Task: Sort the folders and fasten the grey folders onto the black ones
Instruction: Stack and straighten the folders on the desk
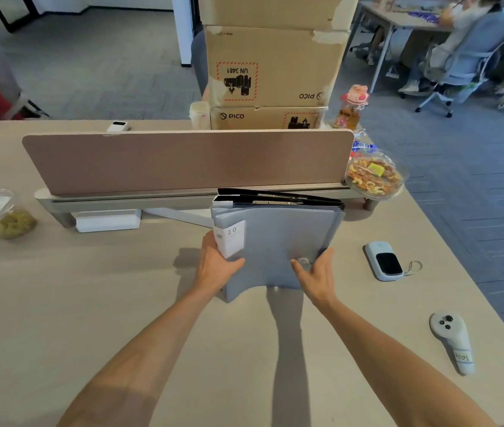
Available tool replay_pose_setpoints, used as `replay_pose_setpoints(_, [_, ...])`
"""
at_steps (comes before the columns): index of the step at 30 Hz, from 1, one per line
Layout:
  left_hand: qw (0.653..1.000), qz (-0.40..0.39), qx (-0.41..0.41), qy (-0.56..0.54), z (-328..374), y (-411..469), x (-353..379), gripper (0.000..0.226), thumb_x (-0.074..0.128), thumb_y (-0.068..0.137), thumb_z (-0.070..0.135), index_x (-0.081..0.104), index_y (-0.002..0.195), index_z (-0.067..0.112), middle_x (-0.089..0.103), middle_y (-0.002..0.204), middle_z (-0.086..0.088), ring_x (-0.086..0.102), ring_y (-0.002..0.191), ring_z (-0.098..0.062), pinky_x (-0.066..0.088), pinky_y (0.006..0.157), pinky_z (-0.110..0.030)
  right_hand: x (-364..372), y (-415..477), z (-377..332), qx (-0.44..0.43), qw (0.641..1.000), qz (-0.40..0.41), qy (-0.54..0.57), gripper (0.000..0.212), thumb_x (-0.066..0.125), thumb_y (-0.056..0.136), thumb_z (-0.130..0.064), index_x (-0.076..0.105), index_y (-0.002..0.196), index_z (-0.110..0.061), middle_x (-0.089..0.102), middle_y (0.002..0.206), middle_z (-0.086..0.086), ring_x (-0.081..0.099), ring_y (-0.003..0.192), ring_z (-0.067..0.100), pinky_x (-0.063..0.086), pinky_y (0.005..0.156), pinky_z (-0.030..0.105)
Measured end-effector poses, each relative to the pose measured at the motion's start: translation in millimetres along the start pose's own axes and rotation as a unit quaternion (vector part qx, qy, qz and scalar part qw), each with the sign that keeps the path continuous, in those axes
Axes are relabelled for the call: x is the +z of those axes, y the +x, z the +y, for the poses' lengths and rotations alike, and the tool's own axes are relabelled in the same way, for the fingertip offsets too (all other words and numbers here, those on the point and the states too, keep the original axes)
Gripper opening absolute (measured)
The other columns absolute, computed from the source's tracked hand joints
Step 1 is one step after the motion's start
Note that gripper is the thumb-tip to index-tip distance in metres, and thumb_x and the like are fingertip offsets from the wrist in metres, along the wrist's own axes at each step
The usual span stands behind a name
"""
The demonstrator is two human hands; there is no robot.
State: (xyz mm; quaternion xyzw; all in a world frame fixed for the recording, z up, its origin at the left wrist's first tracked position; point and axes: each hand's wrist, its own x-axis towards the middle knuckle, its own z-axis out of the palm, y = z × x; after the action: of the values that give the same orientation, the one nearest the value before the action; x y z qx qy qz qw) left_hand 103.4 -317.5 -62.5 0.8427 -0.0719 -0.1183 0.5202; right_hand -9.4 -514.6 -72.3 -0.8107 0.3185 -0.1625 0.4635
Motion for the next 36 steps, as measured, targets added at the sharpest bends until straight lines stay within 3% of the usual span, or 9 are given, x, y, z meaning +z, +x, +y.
replay_pose_setpoints(7, [0.999, -0.022, -0.009, 0.022, 12.6, -15.5, 3.9, 0.074, 0.078, 0.060, 0.017, 0.040, 0.123, 0.012, 0.051, 0.110, -0.003, 0.055, 0.099, -0.024, 0.047, 0.078, -0.034, -16.5, -16.7, 0.1, 0.031, 0.999, 0.004, -0.034, 0.056, 0.074, 0.075, -0.024, 0.034, 0.113, -0.013, 0.046, 0.108, 0.001, 0.053, 0.096, 0.021, 0.049, 0.078, 0.037])
replay_pose_setpoints(11, [0.996, -0.062, -0.053, 0.022, 13.6, -21.6, 14.8, 0.081, 0.076, 0.051, 0.035, 0.042, 0.121, 0.013, 0.055, 0.116, -0.006, 0.058, 0.105, -0.027, 0.052, 0.087, -0.042, -31.5, -26.3, 6.5, 0.059, 0.998, 0.010, -0.026, 0.069, 0.076, 0.073, -0.020, 0.034, 0.126, -0.008, 0.046, 0.113, 0.000, 0.053, 0.098, 0.018, 0.049, 0.080, 0.034])
replay_pose_setpoints(16, [0.990, -0.085, -0.115, 0.014, 12.8, -29.8, 53.7, 0.075, 0.078, 0.069, 0.031, 0.038, 0.127, 0.006, 0.053, 0.123, -0.009, 0.057, 0.109, -0.031, 0.044, 0.080, -0.035, -54.9, -18.6, 27.2, 0.110, 0.994, 0.006, -0.016, 0.060, 0.075, 0.071, -0.014, 0.042, 0.121, -0.007, 0.052, 0.106, 0.003, 0.057, 0.094, 0.022, 0.048, 0.071, 0.031])
replay_pose_setpoints(20, [0.983, -0.097, -0.158, 0.006, 15.2, -36.9, 93.9, 0.073, 0.075, 0.077, 0.026, 0.033, 0.134, 0.005, 0.053, 0.123, -0.010, 0.054, 0.097, -0.025, 0.040, 0.077, -0.032, -73.7, 3.5, 59.9, 0.153, 0.987, -0.027, -0.048, 0.069, 0.074, 0.066, -0.025, 0.042, 0.125, -0.007, 0.048, 0.119, 0.012, 0.055, 0.104, 0.030, 0.053, 0.085, 0.042])
replay_pose_setpoints(26, [0.974, -0.086, -0.212, 0.005, 18.5, -32.2, 148.4, 0.088, 0.078, 0.065, 0.036, 0.033, 0.135, 0.006, 0.056, 0.125, -0.012, 0.060, 0.104, -0.030, 0.054, 0.088, -0.042, -95.2, 41.3, 108.9, 0.171, 0.984, -0.037, -0.038, 0.063, 0.081, 0.064, -0.022, 0.049, 0.116, -0.006, 0.062, 0.110, 0.015, 0.063, 0.092, 0.027, 0.053, 0.077, 0.035])
replay_pose_setpoints(30, [0.965, -0.073, -0.254, 0.005, 22.1, -25.1, 180.4, 0.093, 0.074, 0.054, 0.042, 0.036, 0.132, 0.008, 0.058, 0.119, -0.012, 0.063, 0.099, -0.031, 0.056, 0.086, -0.044, -106.1, 60.3, 131.6, 0.203, 0.979, -0.035, -0.005, 0.084, 0.082, 0.067, -0.022, 0.035, 0.133, -0.003, 0.055, 0.117, 0.014, 0.058, 0.104, 0.030, 0.050, 0.089, 0.038])
replay_pose_setpoints(36, [0.956, -0.062, -0.286, 0.009, 21.7, -16.5, 209.6, 0.089, 0.073, 0.051, 0.041, 0.037, 0.127, 0.010, 0.056, 0.119, -0.010, 0.062, 0.101, -0.030, 0.055, 0.087, -0.042, -109.5, 74.3, 175.3, 0.220, 0.973, -0.073, -0.019, 0.057, 0.068, 0.053, -0.038, 0.057, 0.101, -0.011, 0.060, 0.111, 0.012, 0.062, 0.088, 0.024, 0.056, 0.077, 0.035])
